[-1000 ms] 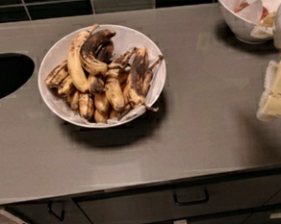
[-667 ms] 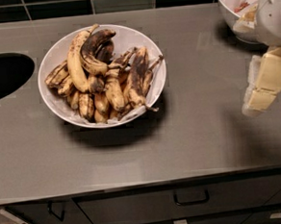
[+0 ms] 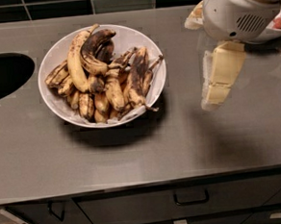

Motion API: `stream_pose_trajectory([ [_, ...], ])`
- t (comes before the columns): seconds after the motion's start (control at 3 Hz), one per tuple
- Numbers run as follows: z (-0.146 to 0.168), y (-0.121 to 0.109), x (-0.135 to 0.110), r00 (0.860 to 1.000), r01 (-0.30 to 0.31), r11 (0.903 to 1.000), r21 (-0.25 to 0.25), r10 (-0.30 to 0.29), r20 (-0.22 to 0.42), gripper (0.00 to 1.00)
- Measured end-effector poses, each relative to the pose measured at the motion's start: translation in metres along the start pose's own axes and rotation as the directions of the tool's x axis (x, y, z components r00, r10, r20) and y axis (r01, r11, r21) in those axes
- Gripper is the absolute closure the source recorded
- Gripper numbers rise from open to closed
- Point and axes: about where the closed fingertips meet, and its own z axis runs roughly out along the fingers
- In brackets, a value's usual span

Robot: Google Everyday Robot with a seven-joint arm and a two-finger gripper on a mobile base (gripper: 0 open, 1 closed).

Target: Pick banana from white bowl

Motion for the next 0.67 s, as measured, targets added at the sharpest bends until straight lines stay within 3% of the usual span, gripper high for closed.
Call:
stream_pose_trajectory([
  [0.67, 0.0, -0.011, -0.01, 1.0, 0.016, 0.9997, 0.018, -0.016, 0.022, 0.0],
])
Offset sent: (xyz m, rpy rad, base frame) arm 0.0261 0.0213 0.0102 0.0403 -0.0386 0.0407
